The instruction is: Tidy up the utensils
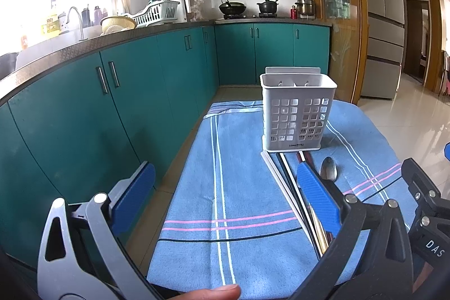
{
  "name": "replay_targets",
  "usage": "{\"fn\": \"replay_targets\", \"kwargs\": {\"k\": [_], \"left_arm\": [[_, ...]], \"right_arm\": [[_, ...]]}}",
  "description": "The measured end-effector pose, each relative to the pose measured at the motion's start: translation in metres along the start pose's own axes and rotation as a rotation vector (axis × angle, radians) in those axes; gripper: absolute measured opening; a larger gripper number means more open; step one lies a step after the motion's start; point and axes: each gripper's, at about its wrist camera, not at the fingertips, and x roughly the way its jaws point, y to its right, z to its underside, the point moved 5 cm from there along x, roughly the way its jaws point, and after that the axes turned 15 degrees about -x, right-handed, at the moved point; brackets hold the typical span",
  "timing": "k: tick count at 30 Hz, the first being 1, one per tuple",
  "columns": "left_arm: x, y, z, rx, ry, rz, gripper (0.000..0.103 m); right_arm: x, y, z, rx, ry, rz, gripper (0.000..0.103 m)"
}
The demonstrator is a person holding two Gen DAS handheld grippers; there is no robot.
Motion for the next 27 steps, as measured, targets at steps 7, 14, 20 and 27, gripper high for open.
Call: {"fn": "replay_targets", "kwargs": {"k": [7, 14, 20, 27], "left_arm": [[0.0022, 0.0006, 0.0007, 0.003, -0.003, 0.0, 0.1], [0.0021, 0.0014, 0.0004, 0.001, -0.001, -0.001, 0.1], [-0.0003, 0.0007, -0.0003, -0.004, 0.005, 0.0, 0.1], [-0.0023, 0.0006, -0.0014, -0.007, 0.006, 0.001, 0.1]], "right_arm": [[0.0008, 0.0008, 0.0007, 0.004, -0.006, -0.006, 0.1], [-0.0012, 0.0009, -0.0018, 0.003, 0.003, -0.004, 0.1], [-0.0045, 0.0005, -0.004, 0.002, 0.009, -0.004, 0.1], [-0.0063, 0.0001, -0.0061, 0.001, 0.013, -0.002, 0.1]]}}
